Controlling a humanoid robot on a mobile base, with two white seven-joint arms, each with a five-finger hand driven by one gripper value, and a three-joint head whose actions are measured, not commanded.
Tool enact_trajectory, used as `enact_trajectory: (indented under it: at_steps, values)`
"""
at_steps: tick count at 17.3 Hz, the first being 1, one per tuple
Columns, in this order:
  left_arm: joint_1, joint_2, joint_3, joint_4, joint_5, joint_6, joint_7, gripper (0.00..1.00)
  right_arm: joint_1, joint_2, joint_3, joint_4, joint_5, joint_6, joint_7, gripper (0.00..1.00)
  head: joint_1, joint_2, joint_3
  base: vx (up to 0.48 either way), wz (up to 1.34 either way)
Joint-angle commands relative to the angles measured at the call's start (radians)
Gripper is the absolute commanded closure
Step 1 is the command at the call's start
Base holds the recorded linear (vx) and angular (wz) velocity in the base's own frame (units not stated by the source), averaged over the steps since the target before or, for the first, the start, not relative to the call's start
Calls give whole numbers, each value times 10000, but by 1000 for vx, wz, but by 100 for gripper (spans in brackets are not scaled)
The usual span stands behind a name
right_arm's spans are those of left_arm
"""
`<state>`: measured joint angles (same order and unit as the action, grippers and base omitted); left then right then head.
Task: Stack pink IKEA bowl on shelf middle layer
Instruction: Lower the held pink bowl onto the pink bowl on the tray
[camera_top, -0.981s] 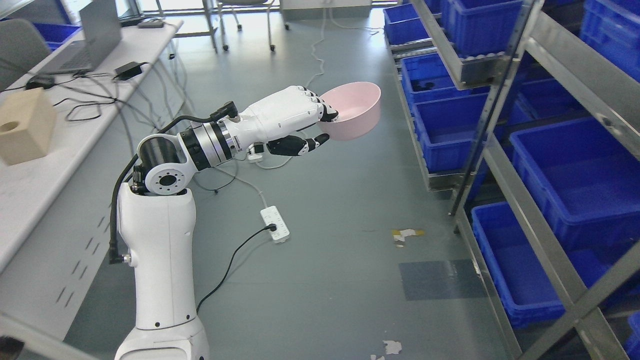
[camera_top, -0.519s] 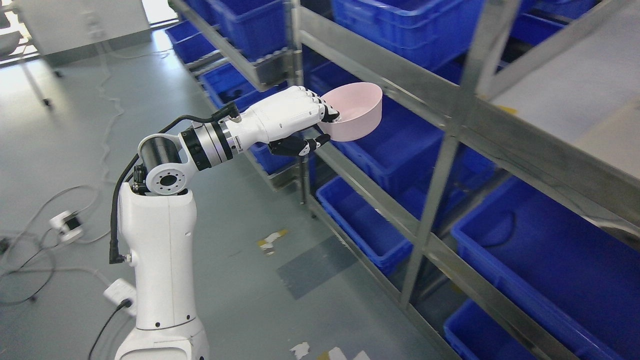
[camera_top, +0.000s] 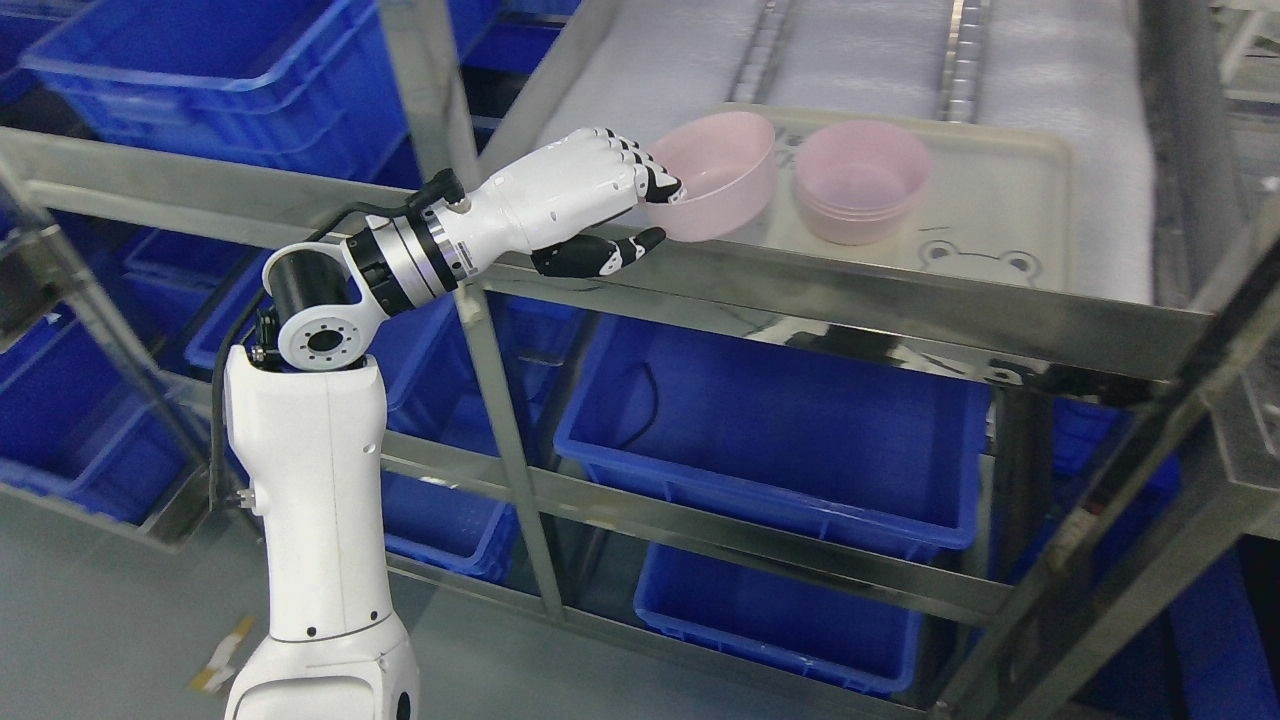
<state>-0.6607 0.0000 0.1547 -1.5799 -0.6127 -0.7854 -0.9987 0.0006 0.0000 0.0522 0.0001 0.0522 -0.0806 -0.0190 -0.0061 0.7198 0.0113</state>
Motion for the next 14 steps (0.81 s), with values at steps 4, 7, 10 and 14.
enact_trajectory:
  at_steps: [4, 7, 10, 14]
  values:
    - [-2136, 1609, 616, 1652, -638, 0, -322, 97, 24, -175, 0, -175, 0, -7, 6, 0, 0, 0, 0, 56, -723]
    - [-2306, 1688, 35, 1901, -929, 0, -521, 97, 40, -175, 0, -175, 0, -7, 6, 0, 0, 0, 0, 53, -351]
    - [-2260, 910, -1206, 1886, -792, 0, -537, 96, 24, -175, 0, -175, 0, -7, 6, 0, 0, -1, 0, 43, -121]
    - [-2214, 175, -2220, 1886, -929, 0, -812, 96, 39, -175, 0, -175, 0, -7, 6, 0, 0, -2, 0, 27, -104]
